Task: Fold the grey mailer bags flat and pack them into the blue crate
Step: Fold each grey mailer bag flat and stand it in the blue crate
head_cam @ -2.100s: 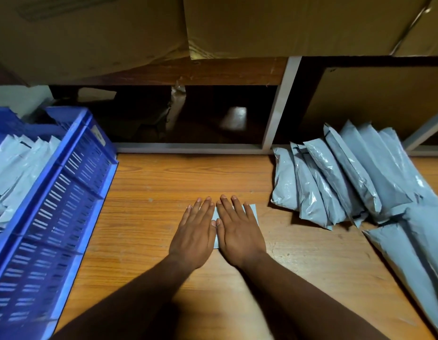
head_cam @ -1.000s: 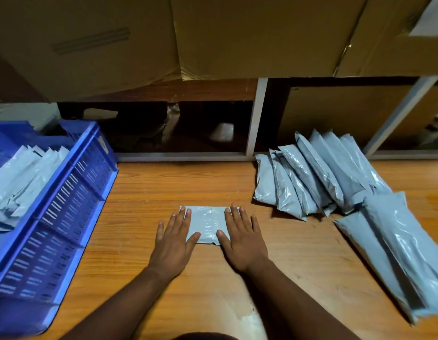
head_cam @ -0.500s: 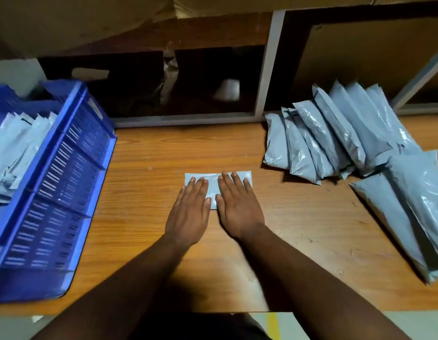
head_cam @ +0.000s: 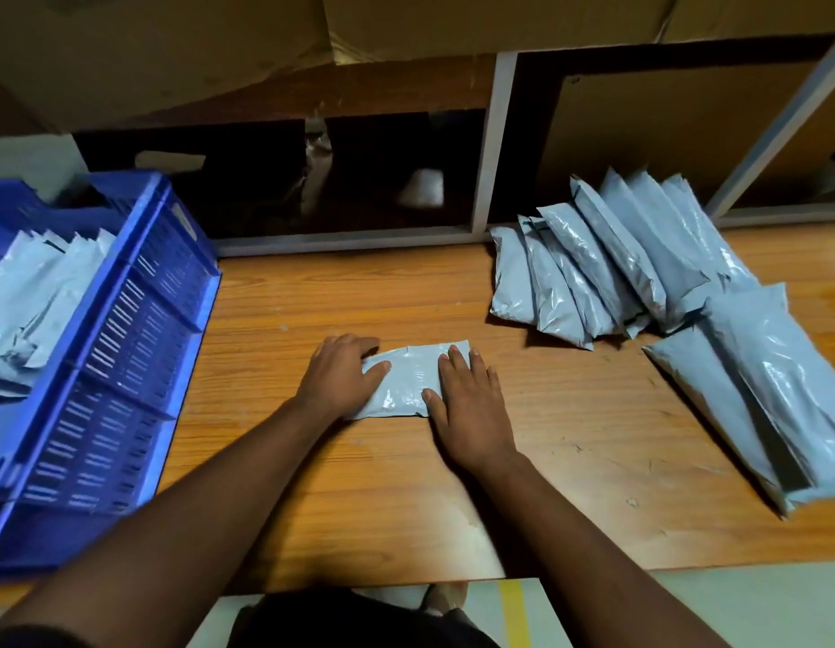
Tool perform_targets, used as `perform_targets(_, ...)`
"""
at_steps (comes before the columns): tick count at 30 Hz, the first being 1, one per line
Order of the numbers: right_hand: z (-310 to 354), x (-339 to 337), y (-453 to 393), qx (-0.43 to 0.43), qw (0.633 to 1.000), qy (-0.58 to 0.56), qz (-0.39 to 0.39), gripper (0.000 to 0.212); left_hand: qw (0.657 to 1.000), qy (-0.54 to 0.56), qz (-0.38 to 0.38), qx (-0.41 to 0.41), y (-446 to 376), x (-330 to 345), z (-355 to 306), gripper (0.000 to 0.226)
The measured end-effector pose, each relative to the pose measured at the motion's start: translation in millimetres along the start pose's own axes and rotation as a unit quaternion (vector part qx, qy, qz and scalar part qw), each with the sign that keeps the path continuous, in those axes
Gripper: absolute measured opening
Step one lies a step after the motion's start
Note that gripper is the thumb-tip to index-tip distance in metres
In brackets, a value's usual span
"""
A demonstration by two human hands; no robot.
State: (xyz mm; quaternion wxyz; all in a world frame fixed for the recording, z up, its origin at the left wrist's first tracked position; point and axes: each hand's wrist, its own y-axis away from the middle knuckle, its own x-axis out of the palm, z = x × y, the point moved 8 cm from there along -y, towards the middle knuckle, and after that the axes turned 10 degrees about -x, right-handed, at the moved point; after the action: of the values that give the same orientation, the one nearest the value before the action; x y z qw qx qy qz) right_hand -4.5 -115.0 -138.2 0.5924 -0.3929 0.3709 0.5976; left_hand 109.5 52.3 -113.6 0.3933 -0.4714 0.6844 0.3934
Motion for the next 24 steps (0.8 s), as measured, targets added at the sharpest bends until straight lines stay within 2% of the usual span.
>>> perform_targets(2, 7.2, -4.5, -2.3, -0.01, 0.999, -0.029, -0.016, 0.057, 0.998, 0.006, 0.063, -0.022, -6.1, -3.4, 3.5, 0.028)
perform_targets(4, 16.2, -16.9, -6.3, -0.032, 0.995, -0.081, -0.051, 0.064, 0.982, 0.096, 0.151, -0.05, -6.8, -4.5, 10.6, 0.013)
perform_targets(5, 21.2, -24.1, -9.4, -0.044, 0.993, -0.092, -0.063, 0.07, 0.973, 0.133, 0.18, -0.048, -5.3, -9.0, 11.7, 0.013)
perform_targets(7, 36.2, -42.4, -19.8, -0.063, 0.994, -0.063, -0.063, 0.076, 0.969, 0.152, 0.196, -0.013, 0.6, -31.5, 9.8, 0.015)
perform_targets(9, 60.3, -65.1, -36.2, -0.094, 0.994, -0.014, -0.057, 0.069, 0.971, 0.145, 0.186, 0.028, 7.3, -65.4, 8.7, 0.016)
perform_targets(12, 112.1, -92.7, -56.0, -0.146, 0.986, 0.051, -0.057, 0.035, 0.974, 0.159, 0.133, 0.092, 10.6, -133.9, 18.6, 0.02)
perform_targets(14, 147.8, -107.5, -63.1, -0.143, 0.985, 0.035, -0.093, 0.019, 0.974, 0.167, 0.091, 0.122, 10.3, -180.9, 37.1, 0.023)
perform_targets(17, 205.6, -125.1, -73.5, -0.124, 0.981, -0.019, -0.149, 0.014, 0.966, 0.185, -0.001, 0.182, 17.2, -257.6, 66.0, 0.027)
perform_targets(20, 268.6, -138.9, -93.1, -0.134, 0.971, -0.054, -0.188, 0.016, 0.947, 0.205, -0.114, 0.218, 24.2, -328.7, 106.1, 0.045)
perform_targets(24, 340.6, -148.6, -117.8, -0.128, 0.958, -0.101, -0.236, 0.011, 0.922, 0.28, -0.214, 0.163, 10.0, -373.3, 194.5, 0.047)
